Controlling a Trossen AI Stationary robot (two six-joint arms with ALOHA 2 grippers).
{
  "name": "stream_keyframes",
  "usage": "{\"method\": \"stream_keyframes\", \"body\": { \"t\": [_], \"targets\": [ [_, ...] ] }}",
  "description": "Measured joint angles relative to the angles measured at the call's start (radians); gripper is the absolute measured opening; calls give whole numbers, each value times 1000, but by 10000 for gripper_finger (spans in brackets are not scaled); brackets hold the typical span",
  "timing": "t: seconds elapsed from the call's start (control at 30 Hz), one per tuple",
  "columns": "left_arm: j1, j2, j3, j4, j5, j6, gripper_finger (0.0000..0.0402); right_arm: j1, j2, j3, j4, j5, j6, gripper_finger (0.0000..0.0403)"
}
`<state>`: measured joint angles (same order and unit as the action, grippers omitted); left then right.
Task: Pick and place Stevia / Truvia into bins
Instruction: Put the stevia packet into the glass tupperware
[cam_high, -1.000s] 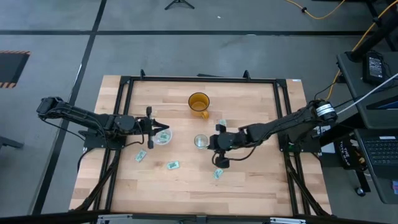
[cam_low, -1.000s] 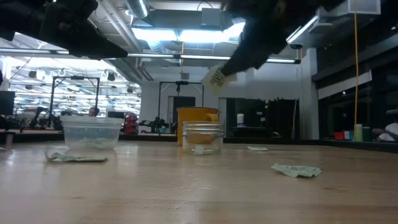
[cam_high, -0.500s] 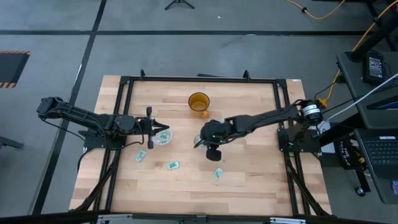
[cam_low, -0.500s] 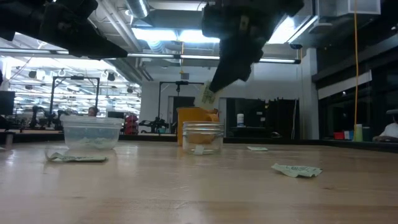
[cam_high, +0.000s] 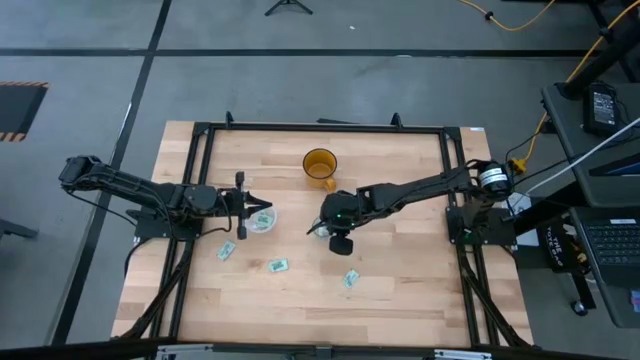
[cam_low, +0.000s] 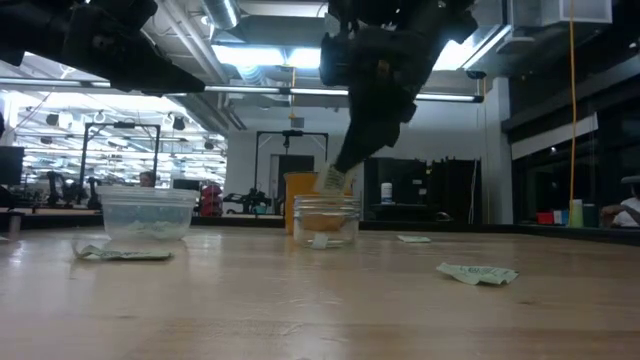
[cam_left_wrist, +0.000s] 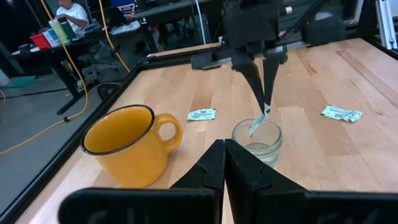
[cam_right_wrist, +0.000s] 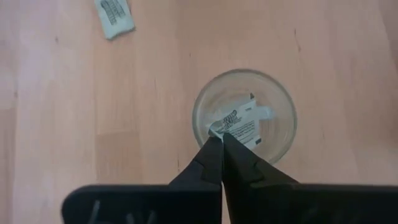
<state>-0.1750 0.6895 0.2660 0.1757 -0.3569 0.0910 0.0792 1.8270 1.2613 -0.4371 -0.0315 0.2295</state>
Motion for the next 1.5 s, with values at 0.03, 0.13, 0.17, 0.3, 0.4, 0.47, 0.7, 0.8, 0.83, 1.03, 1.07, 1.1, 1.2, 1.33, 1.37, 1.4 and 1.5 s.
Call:
{"method": "stream_keyframes", "body": {
  "t": [0.03,0.13,0.17,0.3,0.4,0.47,0.7,0.8,0.83,1.03,1.07,1.1,1.2,1.33,1.37,1.4,1.5],
  "targets": [
    [0,0,0,0,0,0,6,0,5,0,13,0,-3,0],
    [0,0,0,0,0,0,4,-4,19,1,27,-8,-4,0],
    [0,0,0,-2,0,0,3,-4,23,1,25,-8,-4,0],
    [0,0,0,-1,0,0,6,-7,36,0,29,-8,-15,0],
    [0,0,0,-1,0,0,8,-7,47,0,49,-8,-27,0],
    [0,0,0,0,0,0,8,-7,57,0,50,-8,-29,0],
    [0,0,0,0,0,0,8,-12,86,0,55,3,-34,0],
    [0,0,0,0,0,0,8,-12,87,0,55,20,-50,0],
    [0,0,0,0,0,0,8,-12,87,0,55,22,-54,2],
    [0,0,0,0,0,0,6,-12,87,0,55,22,-56,22],
    [0,0,0,0,0,0,6,-12,87,0,55,22,-56,26],
    [0,0,0,0,0,0,6,-12,87,0,55,22,-56,30],
    [0,0,0,0,0,0,6,-12,87,0,56,23,-60,47],
    [0,0,0,0,0,0,6,-12,87,0,61,23,-78,76],
    [0,0,0,0,0,0,6,-12,87,0,63,23,-79,83],
    [0,0,0,0,0,0,7,-12,87,0,63,23,-80,89],
    [0,0,0,0,0,0,8,-12,77,0,61,23,-81,101]
  ]
}}
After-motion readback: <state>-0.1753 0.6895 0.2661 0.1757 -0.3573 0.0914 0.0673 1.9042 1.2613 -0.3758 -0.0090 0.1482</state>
